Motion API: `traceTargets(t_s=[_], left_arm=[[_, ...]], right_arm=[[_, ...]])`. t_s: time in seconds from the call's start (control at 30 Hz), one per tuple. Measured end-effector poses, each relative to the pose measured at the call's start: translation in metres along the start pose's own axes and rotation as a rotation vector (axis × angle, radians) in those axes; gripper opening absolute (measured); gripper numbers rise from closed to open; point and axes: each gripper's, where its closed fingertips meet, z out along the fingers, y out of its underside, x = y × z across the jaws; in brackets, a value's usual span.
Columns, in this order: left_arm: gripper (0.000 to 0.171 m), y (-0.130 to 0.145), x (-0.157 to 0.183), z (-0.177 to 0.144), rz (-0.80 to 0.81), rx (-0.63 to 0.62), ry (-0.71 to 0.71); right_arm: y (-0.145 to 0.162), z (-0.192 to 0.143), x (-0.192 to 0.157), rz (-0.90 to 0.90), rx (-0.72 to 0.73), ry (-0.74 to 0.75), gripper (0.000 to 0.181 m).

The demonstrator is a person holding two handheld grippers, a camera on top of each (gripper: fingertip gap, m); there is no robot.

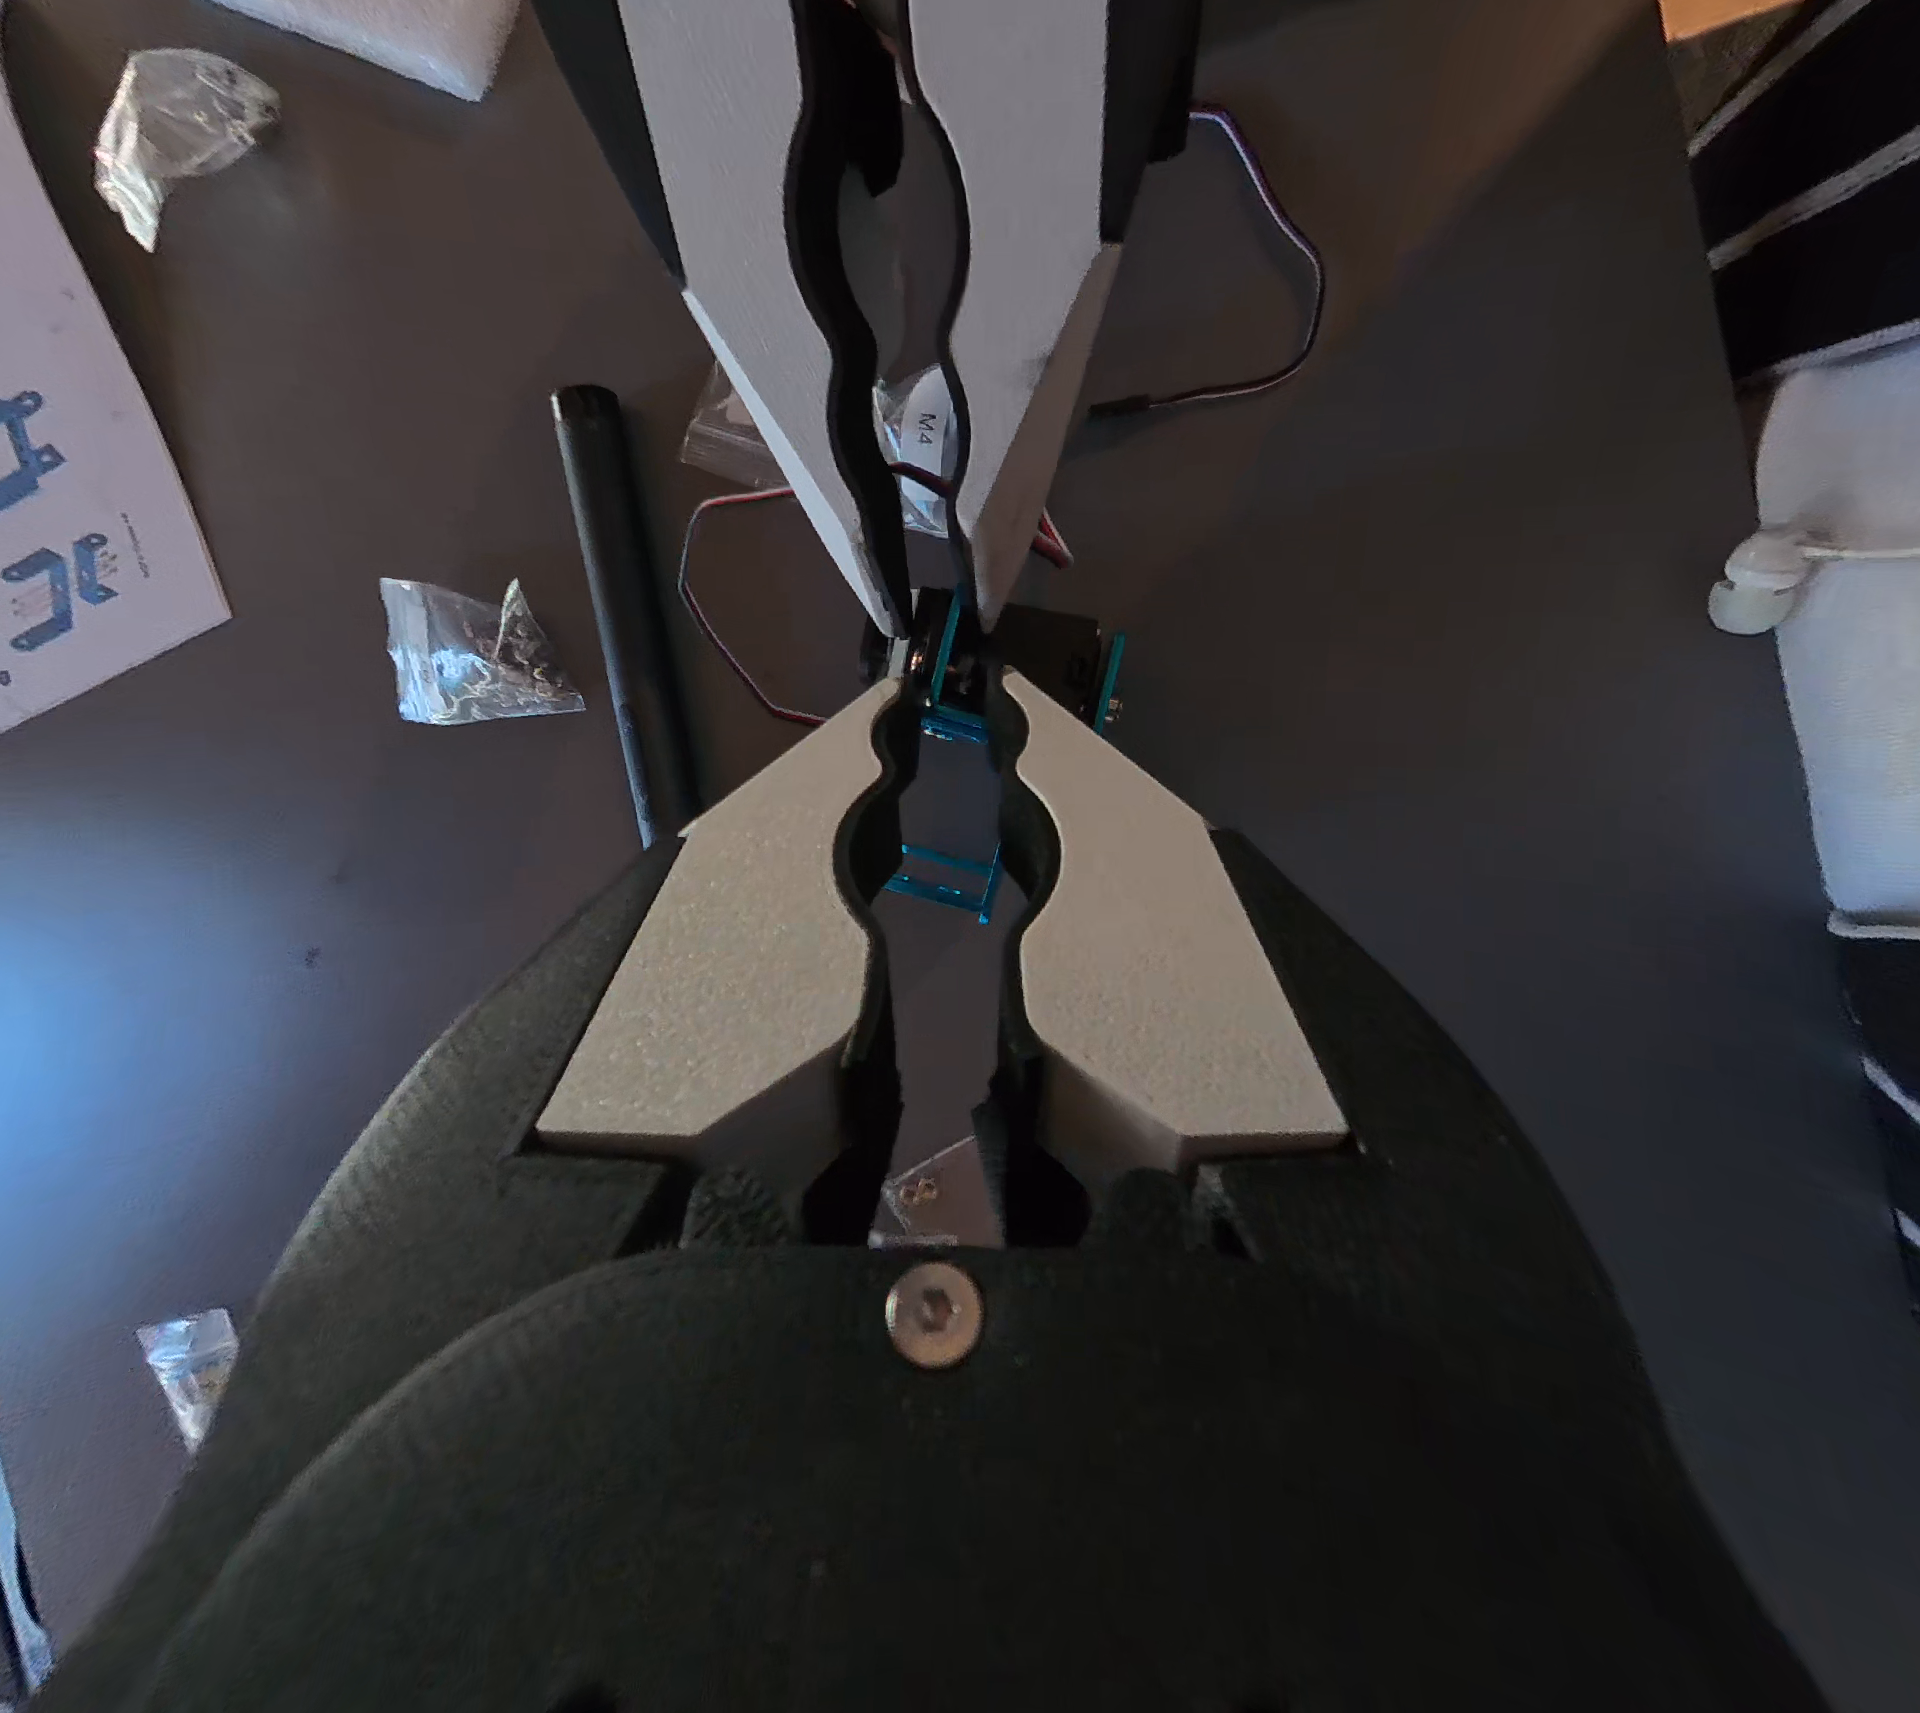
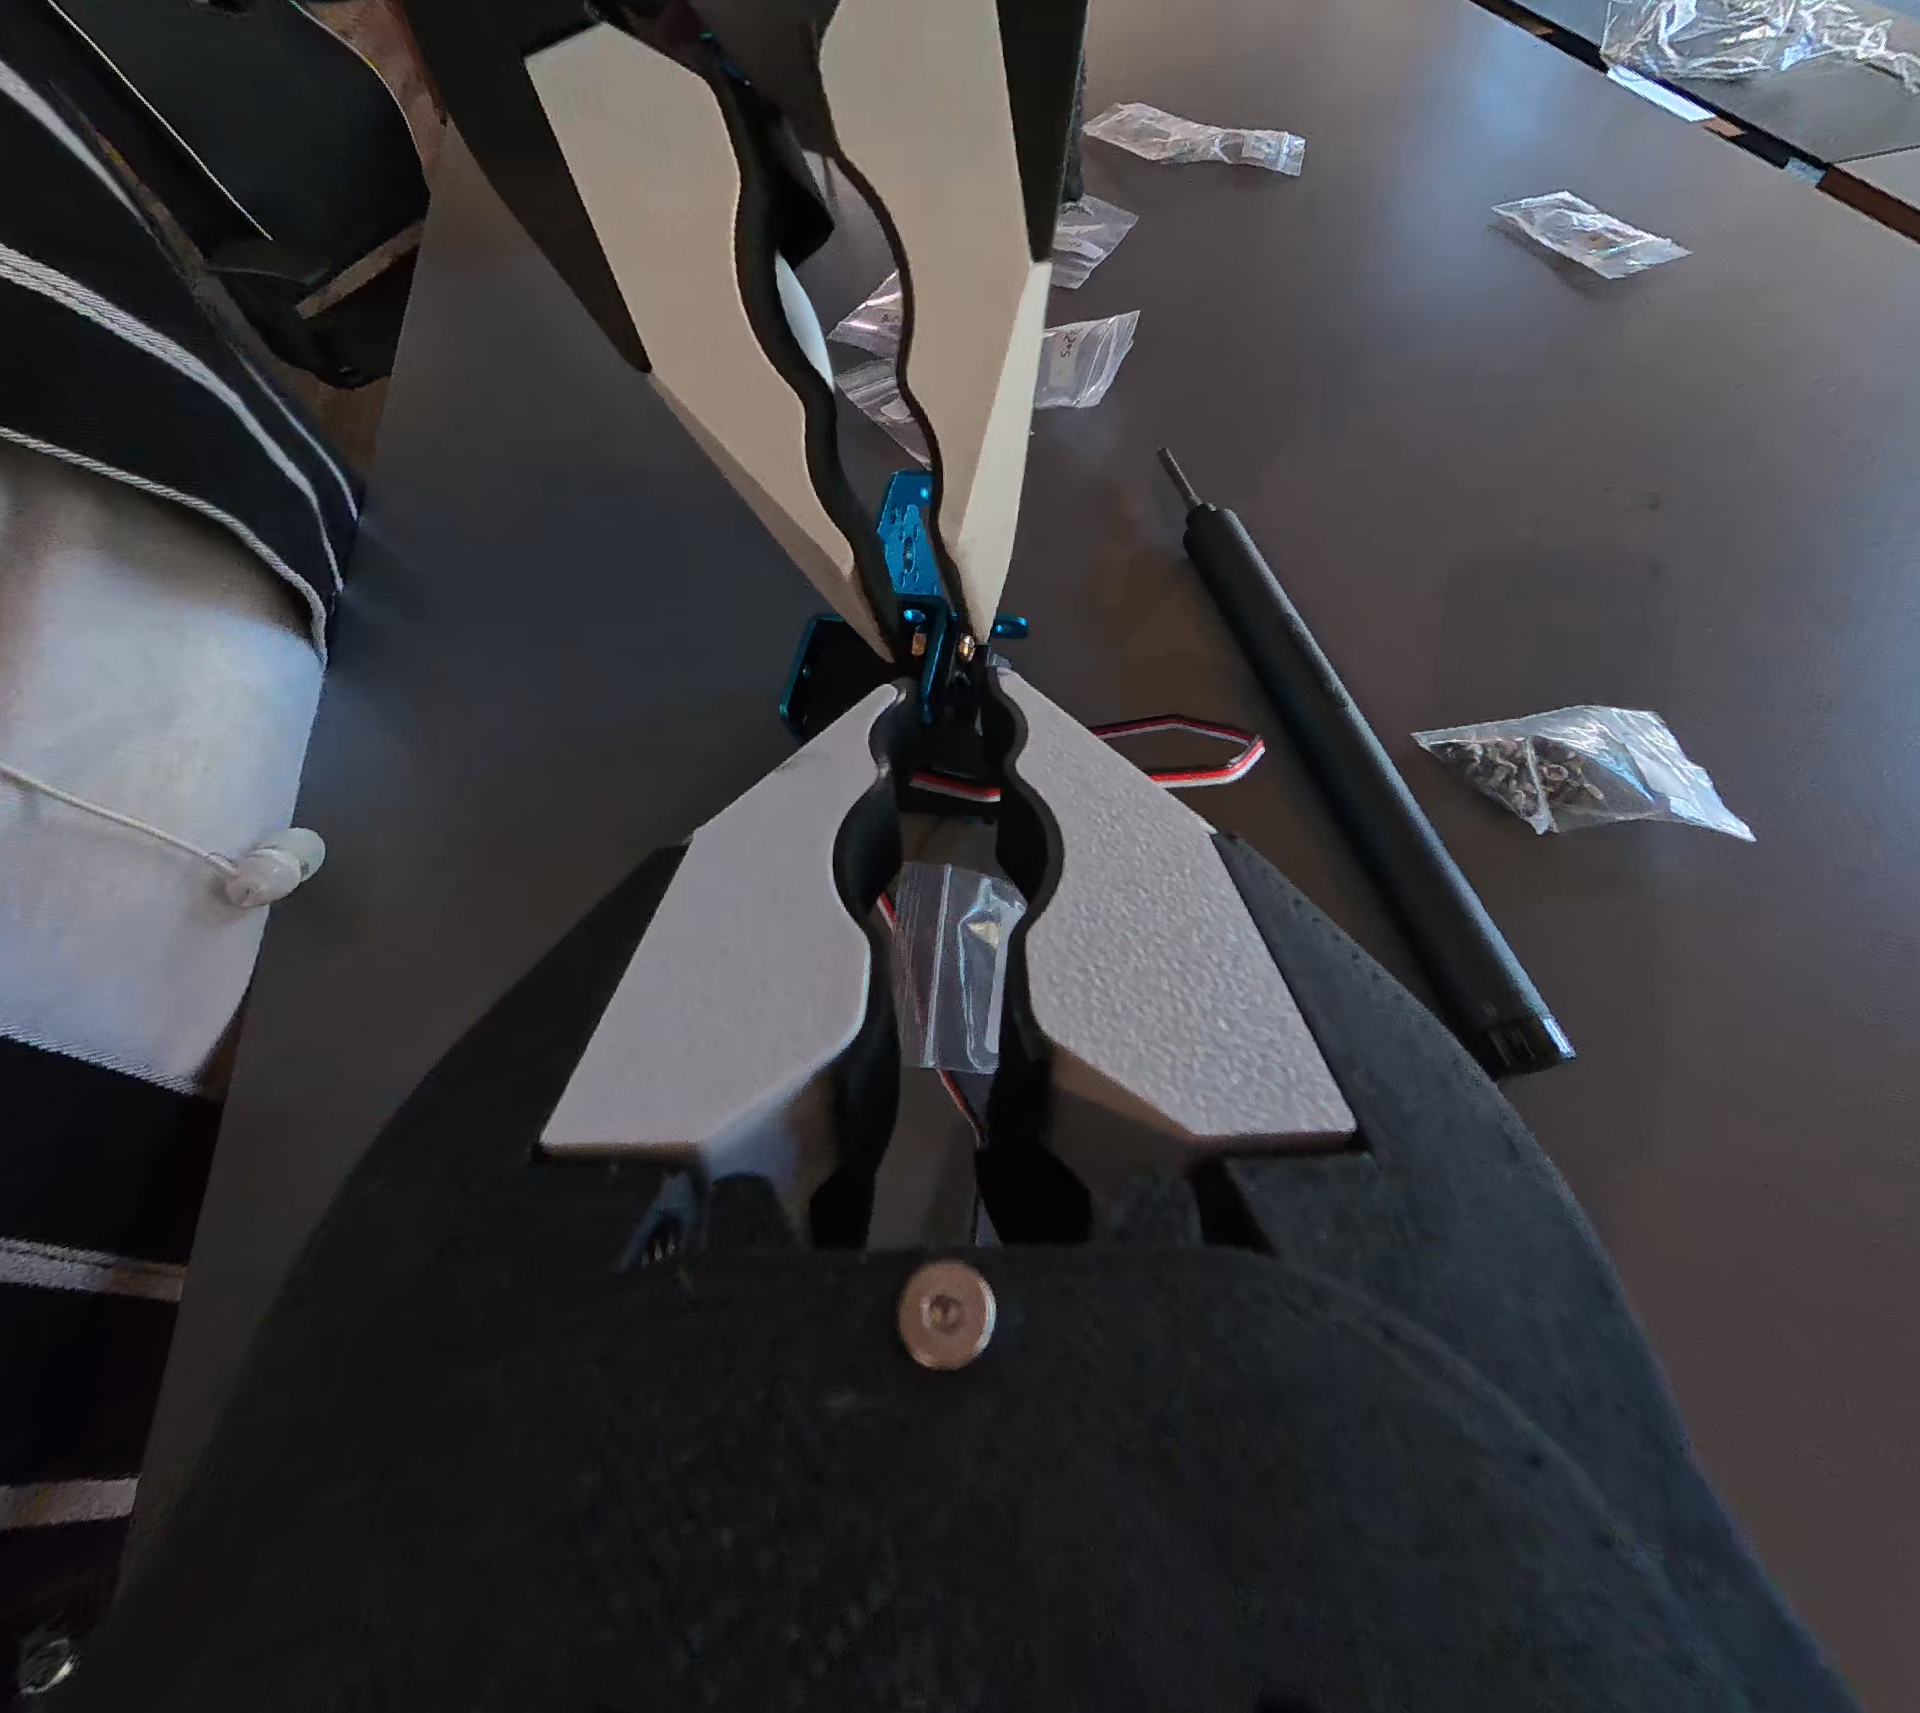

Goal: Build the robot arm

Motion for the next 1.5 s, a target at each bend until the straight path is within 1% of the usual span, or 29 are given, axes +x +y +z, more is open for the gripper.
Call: traceTargets(t_s=[0.3,0.33,0.43,0.6,0.77,0.93,1.13,1.37,1.5], left_arm=[[0.012,0.0025,-0.0013,0.0000,0.119,-0.127,0.098],[0.012,0.0028,-0.0016,0.0000,0.134,-0.142,0.108],[0.008,0.0030,-0.0046,0.0008,0.159,-0.186,0.132],[0.008,0.0034,-0.0059,0.0011,0.207,-0.218,0.161],[0.008,0.0033,-0.0058,0.0010,0.232,-0.199,0.161],[0.007,0.0035,-0.0046,0.0003,0.235,-0.161,0.110],[0.007,0.0031,-0.0038,0.0000,0.199,-0.107,0.050],[0.007,0.0019,-0.0037,0.0002,0.162,-0.021,0.079],[0.007,0.0001,-0.0023,0.0003,0.155,0.025,0.063]], right_arm=[[-0.0004,0.0002,0.0014,0.010,0.004,-0.018,0.009],[-0.0008,0.0003,0.0005,0.012,0.006,-0.025,0.007],[-0.0007,0.0001,0.0015,0.006,0.005,-0.020,0.007],[-0.0005,-0.0003,0.0027,0.011,0.008,-0.018,0.007],[-0.0003,-0.0003,0.0021,0.025,0.013,-0.028,0.008],[-0.0005,0.0001,0.0009,0.030,0.016,-0.037,0.008],[-0.0005,0.0005,-0.0001,0.027,0.015,-0.037,0.008],[-0.0005,0.0002,0.0003,0.034,0.021,-0.035,0.008],[-0.0018,-0.0008,-0.0017,0.038,0.031,-0.016,0.009]])
